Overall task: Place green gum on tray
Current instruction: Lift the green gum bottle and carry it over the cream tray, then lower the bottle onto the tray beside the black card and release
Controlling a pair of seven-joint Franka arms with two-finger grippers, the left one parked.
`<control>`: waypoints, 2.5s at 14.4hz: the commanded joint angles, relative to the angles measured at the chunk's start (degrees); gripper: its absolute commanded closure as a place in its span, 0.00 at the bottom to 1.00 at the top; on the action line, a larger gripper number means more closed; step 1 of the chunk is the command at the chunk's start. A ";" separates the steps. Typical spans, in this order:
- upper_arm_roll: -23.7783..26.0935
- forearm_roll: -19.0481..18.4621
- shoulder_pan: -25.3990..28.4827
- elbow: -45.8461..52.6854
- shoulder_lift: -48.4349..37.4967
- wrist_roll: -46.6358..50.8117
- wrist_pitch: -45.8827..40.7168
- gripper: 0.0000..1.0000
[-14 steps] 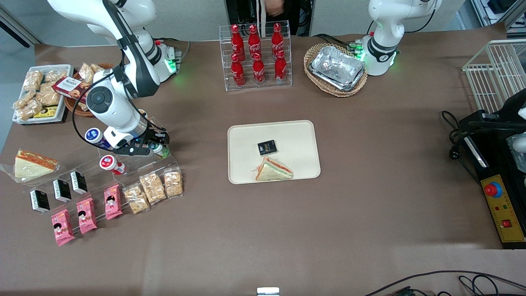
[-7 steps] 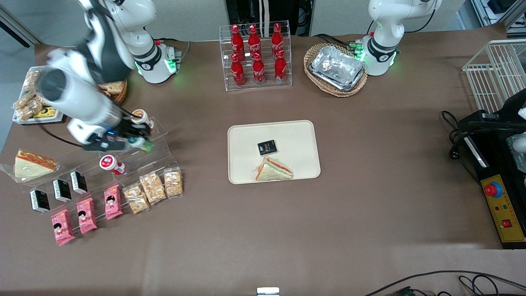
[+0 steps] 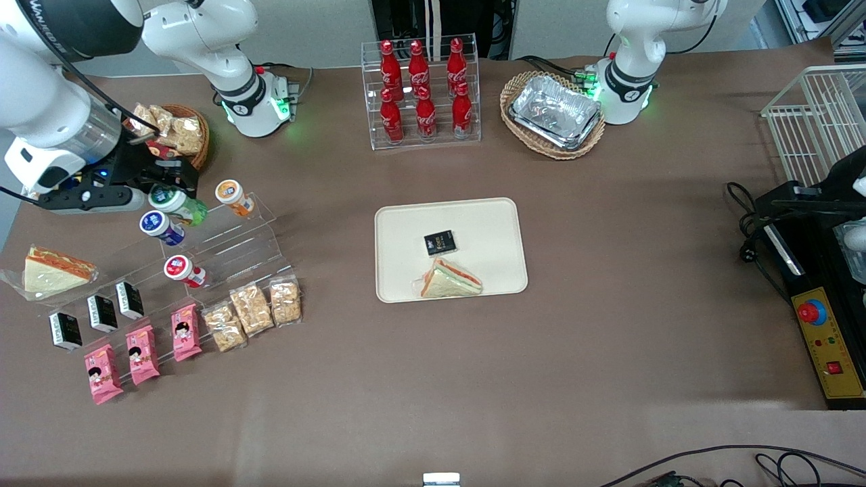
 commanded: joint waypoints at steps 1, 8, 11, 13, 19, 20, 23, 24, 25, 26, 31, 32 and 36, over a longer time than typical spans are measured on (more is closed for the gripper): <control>4.26 1.88 2.27 4.36 3.83 11.20 -1.00 0.64; 6.82 6.62 14.22 10.02 15.08 33.90 6.09 0.63; 6.82 7.68 17.99 1.94 16.40 34.97 17.15 0.63; 6.82 7.69 20.10 -3.60 18.16 34.97 24.54 0.63; 6.73 7.60 25.82 -12.85 26.42 34.97 39.77 0.62; 6.73 7.69 26.96 -13.46 27.47 34.97 41.35 0.62; 6.73 7.69 28.82 -14.61 30.20 35.05 45.66 0.62; 6.73 7.60 28.82 -15.22 30.64 35.05 47.06 0.61; 6.73 7.60 29.08 -15.40 31.26 35.05 48.03 0.60; 6.73 7.60 29.17 -15.31 31.96 35.05 48.13 0.54; 6.65 7.60 29.08 -15.22 32.23 34.97 47.96 0.00; 6.65 7.51 29.08 -15.14 32.05 35.05 47.87 0.00; 6.30 7.51 28.03 -13.74 27.15 34.79 42.19 0.00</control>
